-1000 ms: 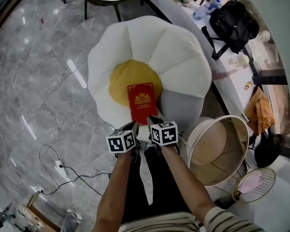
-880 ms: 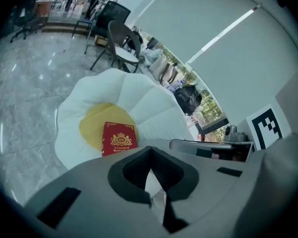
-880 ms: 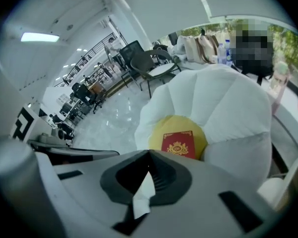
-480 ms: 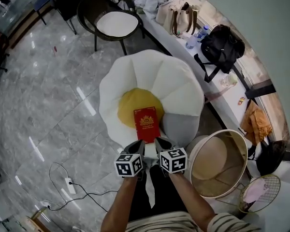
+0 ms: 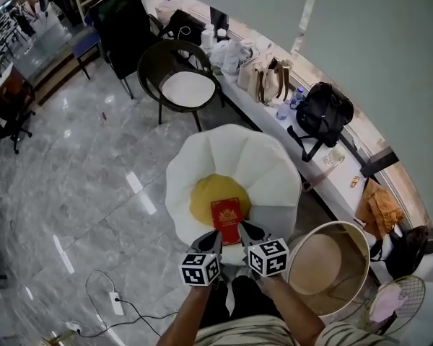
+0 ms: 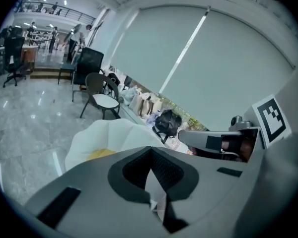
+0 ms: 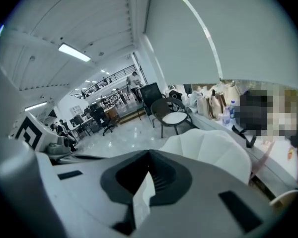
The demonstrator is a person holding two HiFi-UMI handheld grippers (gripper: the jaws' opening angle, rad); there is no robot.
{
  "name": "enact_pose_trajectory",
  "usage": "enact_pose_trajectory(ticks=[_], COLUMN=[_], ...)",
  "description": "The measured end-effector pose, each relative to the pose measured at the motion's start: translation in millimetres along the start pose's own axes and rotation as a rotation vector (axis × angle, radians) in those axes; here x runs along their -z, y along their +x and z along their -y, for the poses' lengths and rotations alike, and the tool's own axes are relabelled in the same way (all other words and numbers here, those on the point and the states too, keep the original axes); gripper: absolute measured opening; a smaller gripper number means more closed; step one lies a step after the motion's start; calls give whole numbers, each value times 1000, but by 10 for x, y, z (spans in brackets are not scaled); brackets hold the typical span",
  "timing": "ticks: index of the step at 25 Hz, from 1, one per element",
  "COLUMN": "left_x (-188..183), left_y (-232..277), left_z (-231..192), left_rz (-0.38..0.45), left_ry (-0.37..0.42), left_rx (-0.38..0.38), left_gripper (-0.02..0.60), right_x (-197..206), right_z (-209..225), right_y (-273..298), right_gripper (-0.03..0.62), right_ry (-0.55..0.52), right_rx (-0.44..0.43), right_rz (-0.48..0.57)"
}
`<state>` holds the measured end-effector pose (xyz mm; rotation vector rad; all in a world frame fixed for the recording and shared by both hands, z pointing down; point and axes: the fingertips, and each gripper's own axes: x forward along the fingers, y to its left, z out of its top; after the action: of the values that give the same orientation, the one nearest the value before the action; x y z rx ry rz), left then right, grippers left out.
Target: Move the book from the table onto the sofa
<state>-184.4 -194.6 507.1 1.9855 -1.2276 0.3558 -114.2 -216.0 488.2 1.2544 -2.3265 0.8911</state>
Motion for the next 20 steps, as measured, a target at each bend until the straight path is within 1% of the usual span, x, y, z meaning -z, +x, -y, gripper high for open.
enact_pose_trajectory(ticks=[4,6,10,16,20], left_x=[-410,-604,-940,-1270,-1505], left_y=[-323,-475,-761,-1117,-1354], left_z=[301,423,660,852,965], left_rz=[66,108,188,282,340], left_ry=[84,109,150,169,206], left_rx=[18,23,19,-12,-18], left_gripper=[5,5,5,5,5], right_x=[-425,-603,-924,-1356,-1618], right_z=[-205,-292,-449,-707,-913], right_y=[-368,-520,-791,-1120,-1272], right_gripper=[14,14,14,14,14], right_ry=[-22,-39,-62,-106,-134], right_rx=[-8,-11,-23,-41,-64], right_rz=[76,112,178,272,332])
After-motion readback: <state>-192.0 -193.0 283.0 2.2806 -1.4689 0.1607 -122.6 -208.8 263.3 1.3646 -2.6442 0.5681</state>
